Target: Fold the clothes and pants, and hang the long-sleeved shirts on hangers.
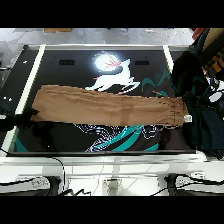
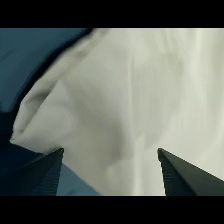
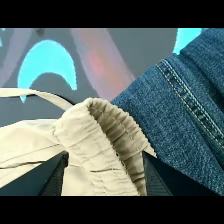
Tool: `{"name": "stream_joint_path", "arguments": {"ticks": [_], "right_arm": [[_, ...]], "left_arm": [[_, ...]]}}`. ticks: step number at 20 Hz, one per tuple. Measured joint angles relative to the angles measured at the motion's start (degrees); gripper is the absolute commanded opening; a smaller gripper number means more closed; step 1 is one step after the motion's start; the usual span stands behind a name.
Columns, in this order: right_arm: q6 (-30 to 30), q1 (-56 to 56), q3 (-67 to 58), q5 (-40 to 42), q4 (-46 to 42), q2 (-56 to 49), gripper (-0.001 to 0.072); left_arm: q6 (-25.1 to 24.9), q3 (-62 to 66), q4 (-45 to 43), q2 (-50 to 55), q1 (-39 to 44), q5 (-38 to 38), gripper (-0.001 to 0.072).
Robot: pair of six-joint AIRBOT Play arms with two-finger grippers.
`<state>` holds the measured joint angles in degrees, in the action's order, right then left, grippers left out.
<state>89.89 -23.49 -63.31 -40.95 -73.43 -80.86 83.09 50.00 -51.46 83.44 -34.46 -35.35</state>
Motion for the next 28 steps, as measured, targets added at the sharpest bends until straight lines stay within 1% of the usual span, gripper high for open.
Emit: {"name": "stream_joint_path", "arguments": {"ticks": [3,4,6,7,8,9,10,11,12,14,17,21,25,28], "right_arm": [[-0.6,0.3,0.0,0.0,0.7,0.0,0.0522],[-0.9,0.8,-0.2,0.0,0.9,0.0,0.0522],[-1.7,2.1,-0.9,0.0,1.1,0.0,0.052],[-2.1,2.9,-1.4,0.1,1.1,0.0,0.0514],[-2.3,3.9,-1.9,0.4,1.2,0.0,0.0482],[-2.5,5.0,-2.5,0.8,1.3,0.0,0.037],[-2.6,6.1,-3.1,1.2,1.3,0.0,0.0215],[-2.7,7.2,-3.7,1.6,1.3,0.0,0.0046],[-2.8,8.5,-4.2,2.2,1.3,0.0,0.0028],[-2.9,11.4,-5.0,4.2,1.3,0.0,0.0028],[-2.6,16.8,-5.4,9.0,1.8,-0.3,0.0027],[-0.1,26.4,-8.5,12.3,4.0,-2.9,0.0027],[2.8,37.1,-16.2,11.6,6.9,-8.7,0.0027],[4.2,44.9,-23.8,8.9,9.5,-14.1,0.0027]], "left_arm": [[0.0,-0.3,1.6,1.0,1.7,6.7,0.0691],[0.0,-0.2,1.7,1.2,2.7,9.5,0.0653],[0.0,0.3,1.6,1.9,5.2,14.1,0.035],[0.0,0.8,1.7,2.2,6.6,16.5,0.0238],[0.0,1.4,2.2,2.4,8.1,18.8,0.005],[0.0,1.8,2.3,2.7,9.3,20.0,0.0014],[0.0,2.4,2.3,2.8,10.4,21.7,0.0015],[0.0,3.3,2.3,2.8,11.2,23.0,0.0014],[0.0,4.2,2.4,2.7,11.8,23.6,0.0014],[0.0,6.7,2.3,1.6,13.0,24.6,0.0014],[0.0,11.6,-1.9,-1.5,14.7,22.2,0.0016],[-0.9,18.9,-7.3,-8.3,16.8,12.6,0.0015],[-2.4,22.2,-9.2,-16.7,17.9,4.1,0.0016],[-3.8,23.0,-9.7,-22.8,18.1,-0.9,0.0016]]}}
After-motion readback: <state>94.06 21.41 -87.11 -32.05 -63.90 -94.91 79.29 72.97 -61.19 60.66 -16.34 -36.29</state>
